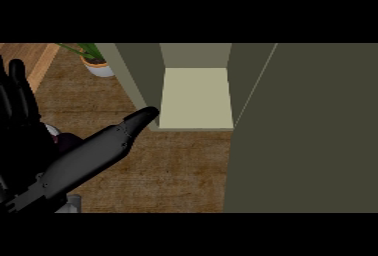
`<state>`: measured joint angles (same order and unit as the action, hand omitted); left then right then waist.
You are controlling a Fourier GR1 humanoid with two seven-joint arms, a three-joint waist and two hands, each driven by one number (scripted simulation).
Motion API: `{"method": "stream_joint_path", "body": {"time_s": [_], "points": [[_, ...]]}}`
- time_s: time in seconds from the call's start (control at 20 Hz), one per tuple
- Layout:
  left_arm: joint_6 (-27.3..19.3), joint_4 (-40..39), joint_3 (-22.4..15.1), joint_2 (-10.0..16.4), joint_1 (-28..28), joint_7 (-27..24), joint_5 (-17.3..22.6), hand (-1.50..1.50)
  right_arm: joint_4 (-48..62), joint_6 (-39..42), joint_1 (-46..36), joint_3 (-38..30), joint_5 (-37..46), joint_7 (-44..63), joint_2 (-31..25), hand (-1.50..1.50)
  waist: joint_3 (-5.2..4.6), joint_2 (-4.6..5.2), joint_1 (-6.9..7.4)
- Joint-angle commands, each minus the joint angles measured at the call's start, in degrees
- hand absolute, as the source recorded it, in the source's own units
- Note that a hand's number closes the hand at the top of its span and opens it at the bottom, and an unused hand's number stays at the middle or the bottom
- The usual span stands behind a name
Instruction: Pick up the wine, place it into the cabinet and close the cabinet
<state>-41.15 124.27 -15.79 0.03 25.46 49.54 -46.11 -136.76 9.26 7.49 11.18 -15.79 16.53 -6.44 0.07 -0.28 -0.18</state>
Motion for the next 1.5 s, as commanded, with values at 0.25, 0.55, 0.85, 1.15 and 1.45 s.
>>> {"method": "stream_joint_path", "body": {"time_s": [0.25, 0.55, 0.85, 1.15, 1.45], "points": [[4.29, 1.88, -5.08, -0.03, 12.29, 21.94, -18.11, -1.5, -3.63, -0.18, -0.13, 0.27, -0.89, 2.18, 0.12, -1.5, 0.03, -0.05, -0.15], [10.85, 9.18, -5.56, -0.03, 9.73, 23.55, -22.42, -1.5, -7.28, -4.24, -2.47, 2.38, 1.38, 8.06, 1.19, -1.5, -0.05, -0.12, 0.18], [14.11, 8.84, -4.71, -0.03, 11.35, 25.18, -22.5, -1.5, -5.91, -3.88, -4.4, 1.03, 0.64, 8.19, 0.23, -1.5, -0.05, 0.0, 0.06], [15.97, 7.01, -2.74, -0.03, 14.59, 25.16, -21.36, -1.5, -4.2, -4.4, -5.79, 0.41, 2.31, 6.47, 0.09, -1.5, -0.03, 0.07, -0.09], [16.16, 6.44, 2.38, -0.03, 11.19, 19.7, -15.6, -1.5, -6.57, -10.24, -8.22, 5.6, 8.73, 11.12, 2.3, -1.5, -0.13, 0.13, -0.11]]}}
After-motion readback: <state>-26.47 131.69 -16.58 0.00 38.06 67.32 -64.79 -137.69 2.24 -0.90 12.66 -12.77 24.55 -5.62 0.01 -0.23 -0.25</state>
